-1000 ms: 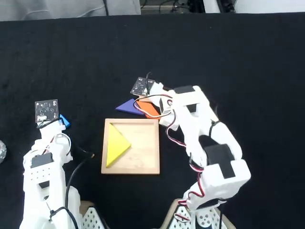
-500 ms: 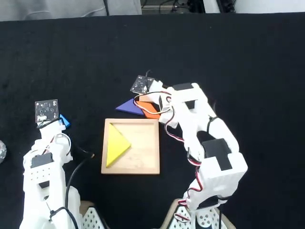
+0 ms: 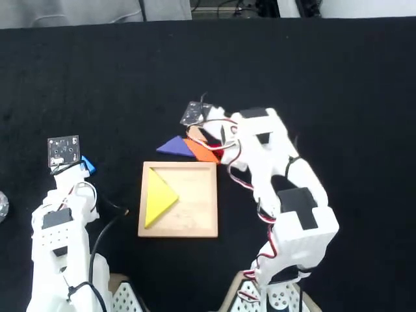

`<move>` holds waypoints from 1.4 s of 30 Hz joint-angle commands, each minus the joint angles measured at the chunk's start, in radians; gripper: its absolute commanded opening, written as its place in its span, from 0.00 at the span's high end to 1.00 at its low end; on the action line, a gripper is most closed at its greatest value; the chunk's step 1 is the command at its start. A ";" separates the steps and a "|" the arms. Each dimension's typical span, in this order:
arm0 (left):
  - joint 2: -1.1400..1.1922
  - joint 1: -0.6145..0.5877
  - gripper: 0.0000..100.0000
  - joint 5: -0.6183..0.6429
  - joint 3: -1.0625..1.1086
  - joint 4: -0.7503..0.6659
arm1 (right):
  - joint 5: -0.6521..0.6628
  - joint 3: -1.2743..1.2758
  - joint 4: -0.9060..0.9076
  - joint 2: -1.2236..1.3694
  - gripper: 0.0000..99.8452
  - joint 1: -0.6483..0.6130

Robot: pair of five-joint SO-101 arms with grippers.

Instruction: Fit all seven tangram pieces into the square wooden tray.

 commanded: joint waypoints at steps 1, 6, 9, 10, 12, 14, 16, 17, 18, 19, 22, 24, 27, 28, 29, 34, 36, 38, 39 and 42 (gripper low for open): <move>-0.012 -0.001 0.97 -0.006 -0.008 0.008 | 0.009 -0.076 0.066 -0.091 0.95 0.044; -0.012 -0.001 0.97 -0.006 -0.008 0.008 | 0.009 -0.073 0.081 -0.137 0.95 0.049; -0.012 -0.001 0.97 -0.006 -0.008 0.008 | 0.009 -0.077 0.117 -0.182 0.95 0.049; -0.012 -0.001 0.97 -0.006 -0.008 0.008 | 0.009 -0.079 0.137 -0.203 0.95 0.043; -0.012 -0.001 0.97 -0.006 -0.007 0.008 | 0.009 -0.076 0.189 -0.255 0.95 0.018; -0.012 -0.001 0.97 -0.006 -0.007 0.008 | 0.014 -0.067 0.261 -0.300 0.95 -0.025; -0.012 -0.001 0.97 -0.006 -0.007 0.008 | 0.040 -0.047 0.344 -0.334 0.95 -0.094; -0.012 -0.001 0.97 -0.006 -0.007 0.008 | 0.077 -0.033 0.385 -0.344 0.95 -0.132; -0.012 -0.001 0.97 -0.006 -0.007 0.008 | 0.106 -0.019 0.420 -0.354 0.95 -0.170; -0.012 -0.002 0.97 -0.006 -0.007 0.008 | 0.123 -0.010 0.446 -0.357 0.95 -0.210; -0.012 -0.005 0.97 -0.006 -0.007 0.008 | 0.058 0.033 0.420 -0.354 0.95 -0.328; -0.012 -0.007 0.97 -0.006 -0.007 0.009 | -0.014 0.076 0.368 -0.349 0.95 -0.407; -0.012 -0.008 0.97 -0.006 -0.007 0.009 | -0.081 0.133 0.324 -0.346 0.95 -0.500; -0.012 -0.008 0.97 -0.006 -0.007 0.009 | -0.094 0.151 0.311 -0.348 0.95 -0.528; -0.012 -0.008 0.97 -0.006 -0.007 0.009 | -0.107 0.168 0.295 -0.349 0.95 -0.551; -0.012 -0.008 0.97 -0.006 -0.007 0.009 | -0.176 0.231 0.195 -0.343 0.95 -0.608; -0.012 -0.008 0.97 -0.006 -0.005 0.009 | -0.178 0.246 0.192 -0.343 0.95 -0.614; -0.012 -0.008 0.97 -0.006 -0.005 0.009 | -0.180 0.262 0.193 -0.343 0.95 -0.628; -0.012 -0.008 0.97 -0.006 -0.005 0.009 | -0.180 0.269 0.189 -0.343 0.95 -0.638; -0.012 -0.008 0.97 -0.006 -0.005 0.009 | -0.181 0.278 0.186 -0.343 0.95 -0.663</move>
